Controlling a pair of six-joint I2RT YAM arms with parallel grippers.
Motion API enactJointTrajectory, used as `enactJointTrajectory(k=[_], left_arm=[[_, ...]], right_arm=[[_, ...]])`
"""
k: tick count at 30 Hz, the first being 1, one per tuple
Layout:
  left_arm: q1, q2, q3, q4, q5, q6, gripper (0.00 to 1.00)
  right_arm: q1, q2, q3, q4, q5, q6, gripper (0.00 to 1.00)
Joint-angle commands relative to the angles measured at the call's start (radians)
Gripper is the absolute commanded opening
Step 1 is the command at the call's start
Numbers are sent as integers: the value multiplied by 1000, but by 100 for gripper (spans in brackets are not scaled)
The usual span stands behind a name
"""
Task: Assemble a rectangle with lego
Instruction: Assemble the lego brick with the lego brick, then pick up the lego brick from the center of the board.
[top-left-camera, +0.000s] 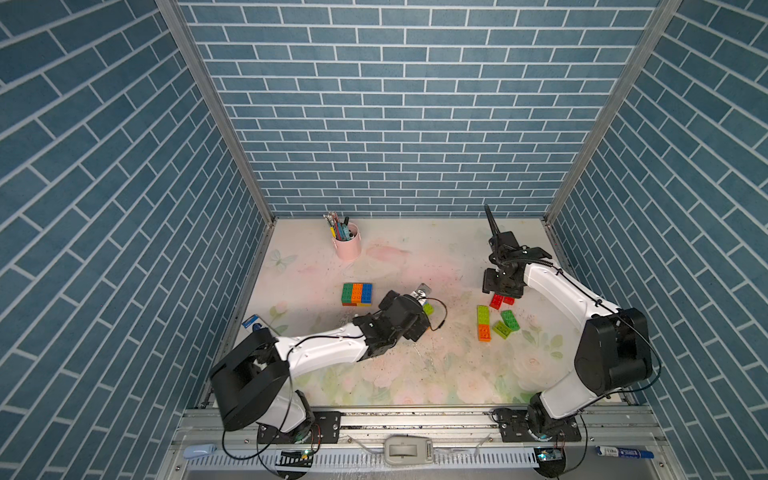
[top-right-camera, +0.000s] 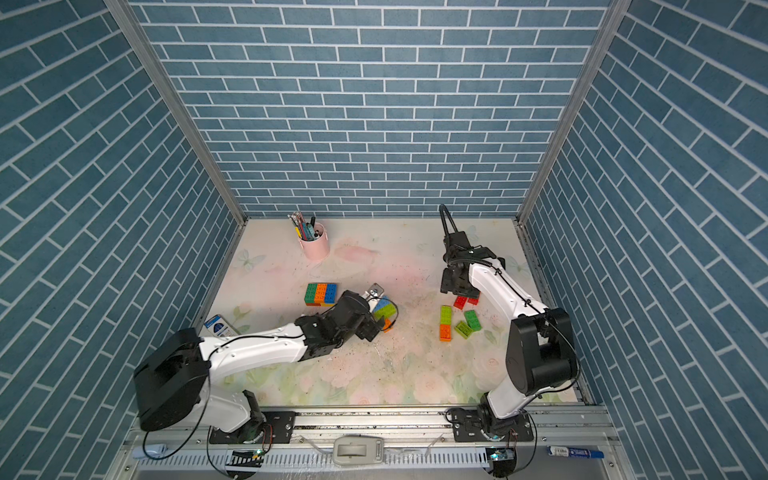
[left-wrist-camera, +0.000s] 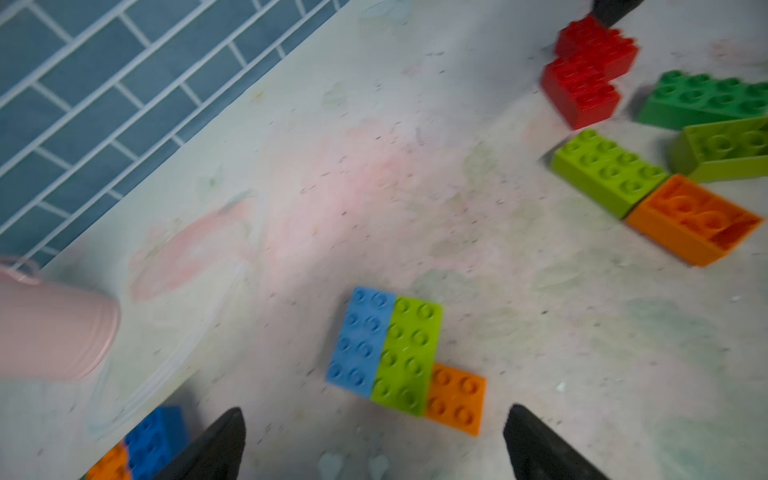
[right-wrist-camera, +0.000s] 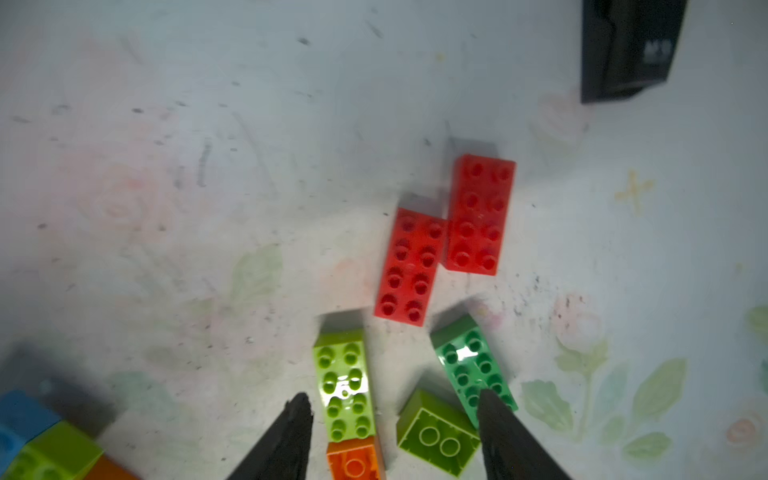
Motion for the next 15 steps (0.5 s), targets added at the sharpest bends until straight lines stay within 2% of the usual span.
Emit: enactJointTrajectory(k=[1, 8, 15], left_arm=[[-44, 91, 79, -6, 56, -2, 99], [-77, 142, 125, -7, 69, -7, 99], [-74, 113, 88, -22, 32, 16, 99]], right_arm=[[-31, 21, -33, 24, 4, 102, 64], [-57, 118, -54, 124, -81, 127, 54], [-65, 195, -42, 168, -75, 137, 54]])
